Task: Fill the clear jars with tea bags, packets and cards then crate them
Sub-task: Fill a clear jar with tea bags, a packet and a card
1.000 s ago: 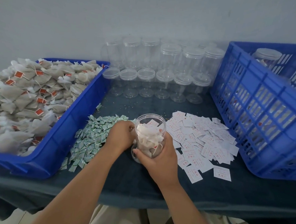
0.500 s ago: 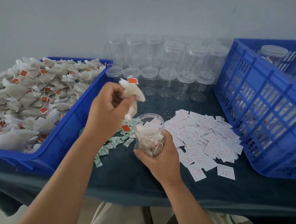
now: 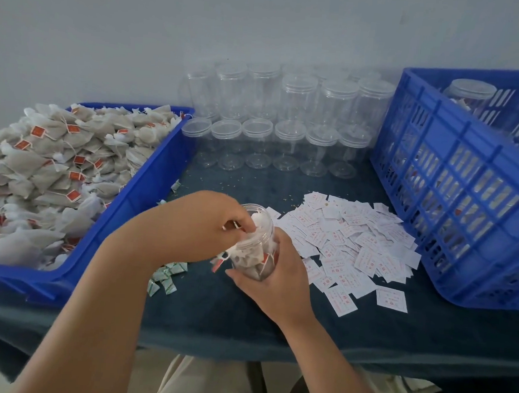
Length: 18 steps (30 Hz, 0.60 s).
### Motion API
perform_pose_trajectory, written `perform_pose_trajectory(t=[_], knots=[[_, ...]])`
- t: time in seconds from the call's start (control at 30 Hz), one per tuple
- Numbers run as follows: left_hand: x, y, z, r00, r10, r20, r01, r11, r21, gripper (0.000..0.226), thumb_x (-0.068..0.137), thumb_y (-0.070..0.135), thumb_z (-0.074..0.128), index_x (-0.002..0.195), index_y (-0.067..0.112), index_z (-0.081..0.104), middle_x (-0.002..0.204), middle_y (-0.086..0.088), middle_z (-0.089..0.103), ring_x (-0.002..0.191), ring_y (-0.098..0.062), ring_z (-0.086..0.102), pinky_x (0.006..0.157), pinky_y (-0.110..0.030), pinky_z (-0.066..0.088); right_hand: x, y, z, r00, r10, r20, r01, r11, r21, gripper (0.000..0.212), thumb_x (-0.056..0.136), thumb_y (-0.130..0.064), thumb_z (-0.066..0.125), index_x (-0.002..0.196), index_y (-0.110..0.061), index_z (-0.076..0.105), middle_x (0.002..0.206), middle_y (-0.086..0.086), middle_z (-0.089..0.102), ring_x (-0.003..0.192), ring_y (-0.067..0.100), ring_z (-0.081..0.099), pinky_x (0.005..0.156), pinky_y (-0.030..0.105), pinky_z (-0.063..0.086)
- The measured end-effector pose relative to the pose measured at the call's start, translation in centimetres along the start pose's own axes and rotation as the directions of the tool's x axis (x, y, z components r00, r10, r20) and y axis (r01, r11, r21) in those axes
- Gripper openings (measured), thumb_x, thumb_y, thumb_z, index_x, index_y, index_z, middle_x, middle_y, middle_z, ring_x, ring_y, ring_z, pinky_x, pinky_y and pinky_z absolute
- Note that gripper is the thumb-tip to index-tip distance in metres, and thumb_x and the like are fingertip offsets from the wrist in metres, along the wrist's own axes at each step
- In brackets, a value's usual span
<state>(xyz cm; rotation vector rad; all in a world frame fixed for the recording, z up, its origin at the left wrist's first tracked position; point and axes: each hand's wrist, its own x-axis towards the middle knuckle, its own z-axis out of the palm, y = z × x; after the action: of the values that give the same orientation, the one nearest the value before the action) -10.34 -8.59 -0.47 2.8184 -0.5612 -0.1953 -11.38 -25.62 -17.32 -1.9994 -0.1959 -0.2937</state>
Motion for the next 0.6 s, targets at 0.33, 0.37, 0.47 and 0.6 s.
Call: perform_pose_trajectory(t=[0.33,0.37,0.47,0.6], knots=[[2.4,0.6,0.3,0.981,-0.050,-0.186,0.001,0.967,-0.256,0.015,0.097,0.027,0.072,0.103,0.040,0.077,0.095,0.023,0.075,0.090,0.005,0.070,0.076,-0.017,0.053,-0.2,-0.1,-0.2,1.000,0.002,0.009,-0.003,0.997,0.072,0.088,0.061,-0.069,0.091,0.134,-0.037,0.054,0.120,-0.022,0.070,0.110,0.003,0.069,0.088,0.036,0.061],[1.9,0.0,0.2,0.944,-0.070,-0.323,-0.045,0.941,-0.336,0.014,0.098,0.029,0.072,0.102,0.042,0.076,0.091,0.025,0.074,0.086,0.006,0.070,0.073,-0.016,0.053,-0.1,-0.1,-0.2,1.000,0.007,0.006,-0.007,0.997,0.079,0.088,0.061,-0.069,0.091,0.134,-0.038,0.054,0.122,-0.023,0.070,0.111,0.003,0.069,0.089,0.036,0.061],[0.7,-2.9,0.9,0.833,-0.251,-0.492,0.042,0.917,-0.397,0.011,0.098,0.034,0.069,0.100,0.045,0.071,0.091,0.026,0.073,0.081,0.005,0.069,0.069,-0.020,0.051,0.0,0.1,-0.2,1.000,0.024,-0.002,-0.024,0.996,0.088,0.084,0.061,-0.069,0.091,0.131,-0.039,0.054,0.121,-0.024,0.070,0.109,0.002,0.069,0.088,0.034,0.061],[0.0,-7.5,6.2,0.868,-0.495,-0.041,0.493,0.869,-0.048,0.027,0.091,0.051,0.075,0.114,0.041,0.064,0.114,0.014,0.070,0.100,-0.008,0.065,0.090,-0.037,0.056,0.0,0.1,-0.2,0.999,0.036,-0.029,-0.032,0.994,0.101,0.079,0.061,-0.067,0.091,0.126,-0.043,0.053,0.118,-0.028,0.069,0.106,-0.003,0.069,0.083,0.025,0.058]])
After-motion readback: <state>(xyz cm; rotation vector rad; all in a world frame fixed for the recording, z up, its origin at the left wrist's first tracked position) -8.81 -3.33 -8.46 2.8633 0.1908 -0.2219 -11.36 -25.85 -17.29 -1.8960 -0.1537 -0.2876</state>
